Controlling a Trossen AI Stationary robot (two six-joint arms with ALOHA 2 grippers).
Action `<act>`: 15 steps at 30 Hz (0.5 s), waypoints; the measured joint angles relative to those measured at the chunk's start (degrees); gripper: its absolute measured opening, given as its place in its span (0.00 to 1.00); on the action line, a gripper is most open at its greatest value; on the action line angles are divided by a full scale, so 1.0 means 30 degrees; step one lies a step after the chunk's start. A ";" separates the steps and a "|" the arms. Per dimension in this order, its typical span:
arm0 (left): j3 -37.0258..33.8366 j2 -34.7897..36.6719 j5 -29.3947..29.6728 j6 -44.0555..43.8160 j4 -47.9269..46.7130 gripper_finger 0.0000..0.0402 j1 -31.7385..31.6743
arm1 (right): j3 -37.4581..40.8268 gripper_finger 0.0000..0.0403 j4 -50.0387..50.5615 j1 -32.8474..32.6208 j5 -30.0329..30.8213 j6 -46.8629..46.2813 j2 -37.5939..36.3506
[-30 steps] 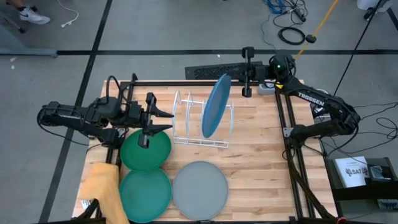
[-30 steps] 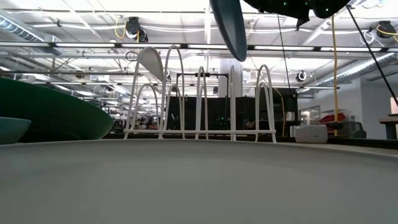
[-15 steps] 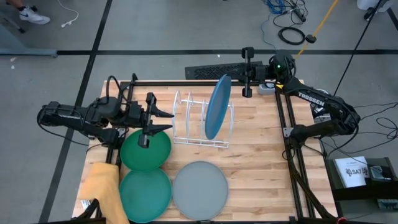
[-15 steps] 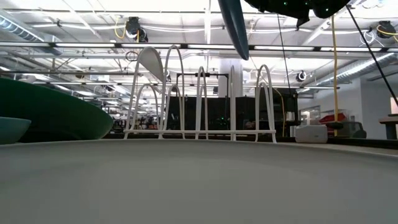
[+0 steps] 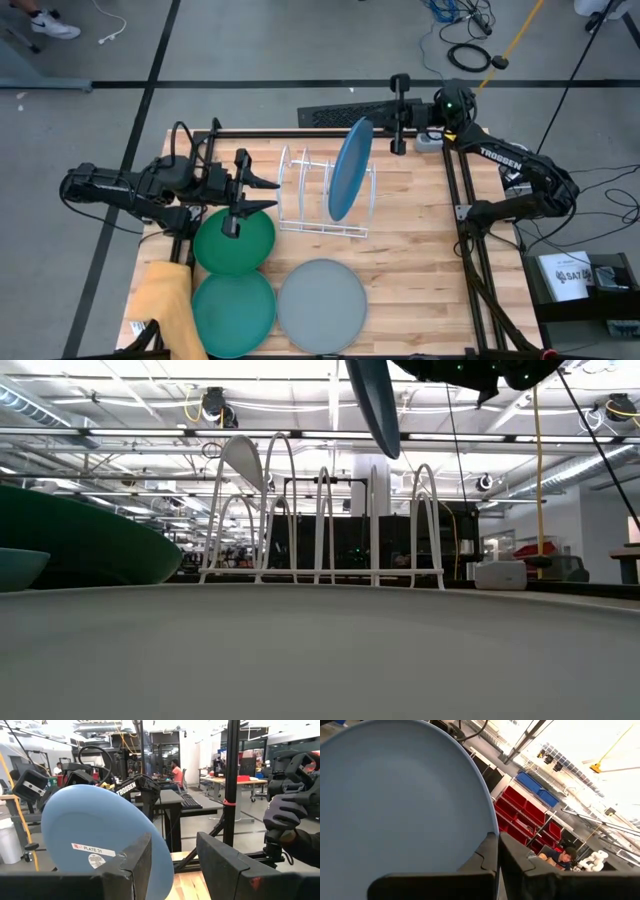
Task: Sort dishes
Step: Put the blue plate in the dish rack
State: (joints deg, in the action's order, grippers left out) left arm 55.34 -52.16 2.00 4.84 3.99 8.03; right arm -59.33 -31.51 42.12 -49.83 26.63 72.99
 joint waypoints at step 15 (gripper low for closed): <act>0.0005 0.0000 0.0000 0.0007 0.0000 0.39 0.0000 | 0.0000 0.00 0.0000 0.0099 -0.0084 -0.0029 -0.0007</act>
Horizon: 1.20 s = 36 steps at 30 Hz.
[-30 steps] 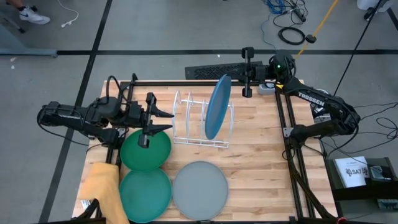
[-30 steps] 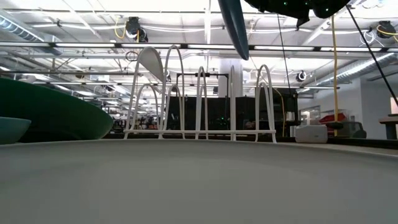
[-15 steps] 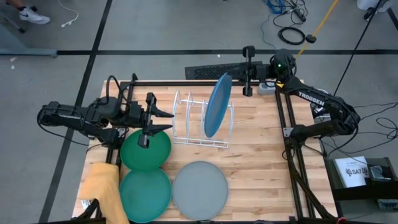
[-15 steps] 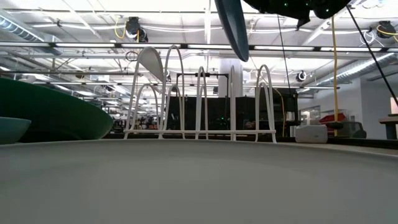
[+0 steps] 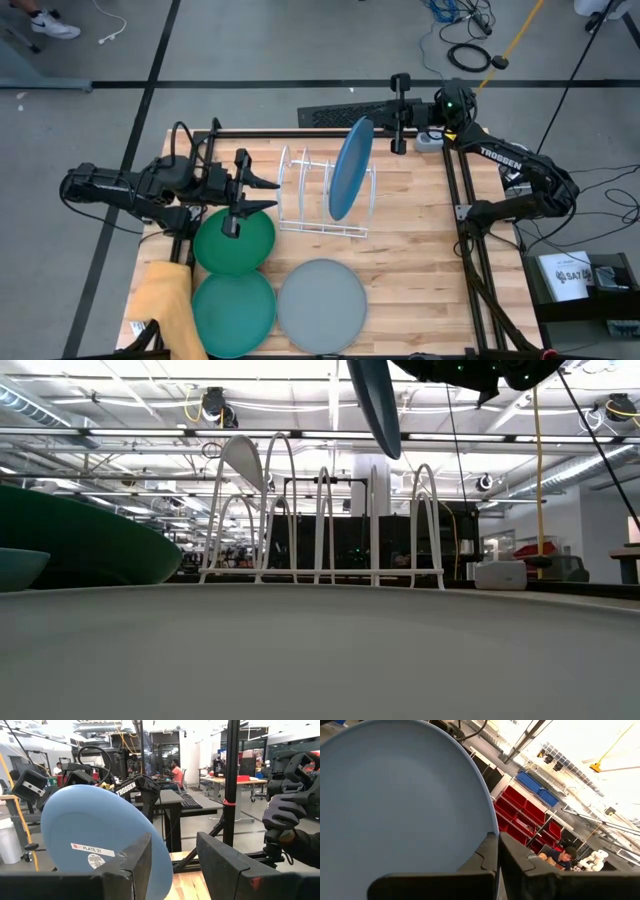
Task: Sort dishes
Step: Put the blue plate in the dish rack
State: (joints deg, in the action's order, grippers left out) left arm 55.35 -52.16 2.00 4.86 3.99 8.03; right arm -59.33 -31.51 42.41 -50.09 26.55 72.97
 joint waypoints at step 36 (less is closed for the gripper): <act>-0.0006 0.0000 0.0007 0.0012 -0.0095 0.39 0.0000 | 0.0007 0.00 0.1231 0.0510 -0.1952 -0.0131 0.0000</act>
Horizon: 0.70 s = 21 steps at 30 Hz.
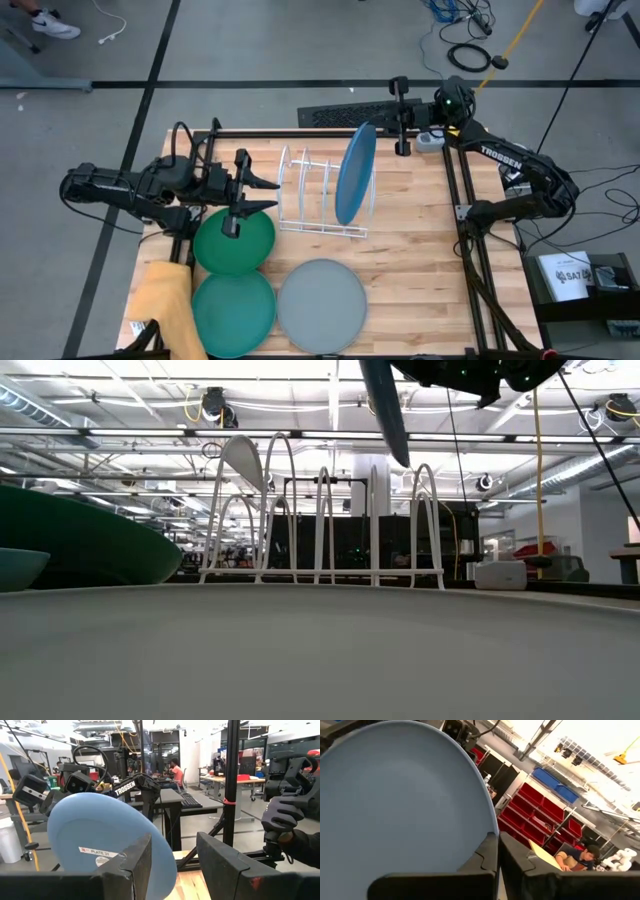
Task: Sort dishes
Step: Put the blue plate in the dish rack
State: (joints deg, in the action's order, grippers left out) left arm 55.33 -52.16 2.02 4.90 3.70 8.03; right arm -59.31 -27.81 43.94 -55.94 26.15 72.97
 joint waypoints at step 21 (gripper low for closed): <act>0.0000 0.0000 0.0000 0.0002 -0.0041 0.39 0.0000 | 0.0000 0.00 0.2773 0.0131 -0.0928 0.1706 -0.0211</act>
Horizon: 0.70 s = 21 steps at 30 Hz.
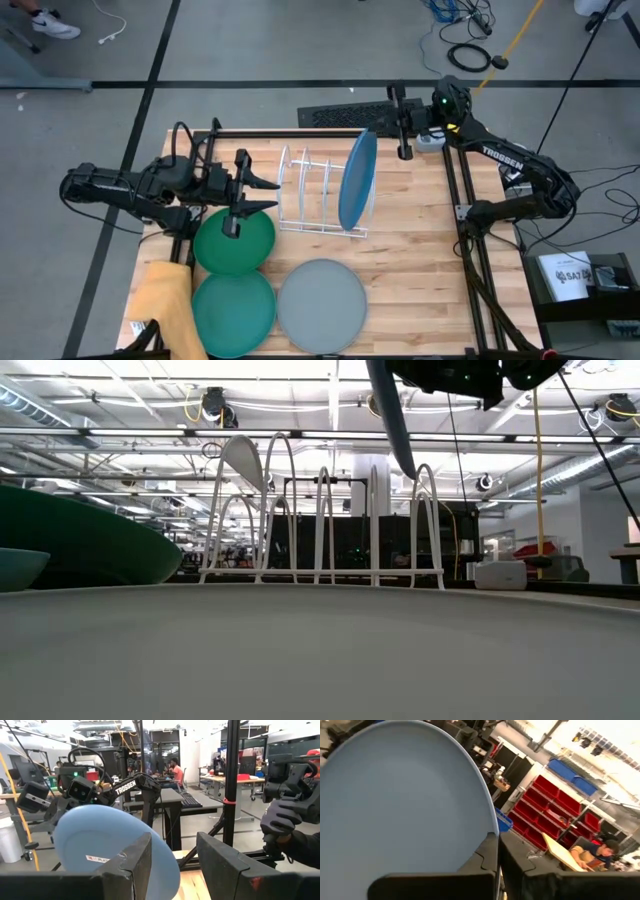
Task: Sort dishes
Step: Put the blue plate in the dish rack
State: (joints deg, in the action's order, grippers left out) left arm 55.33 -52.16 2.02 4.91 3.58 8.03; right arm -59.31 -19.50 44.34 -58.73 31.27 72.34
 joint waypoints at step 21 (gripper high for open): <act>0.0000 0.0000 0.0000 0.0124 -0.0003 0.39 -0.0007 | 0.0000 0.00 0.6716 -0.0007 0.0058 0.6725 0.0007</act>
State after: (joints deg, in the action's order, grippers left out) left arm 55.33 -52.16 2.02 5.28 3.57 8.01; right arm -59.31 0.65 44.31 -58.55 51.44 72.36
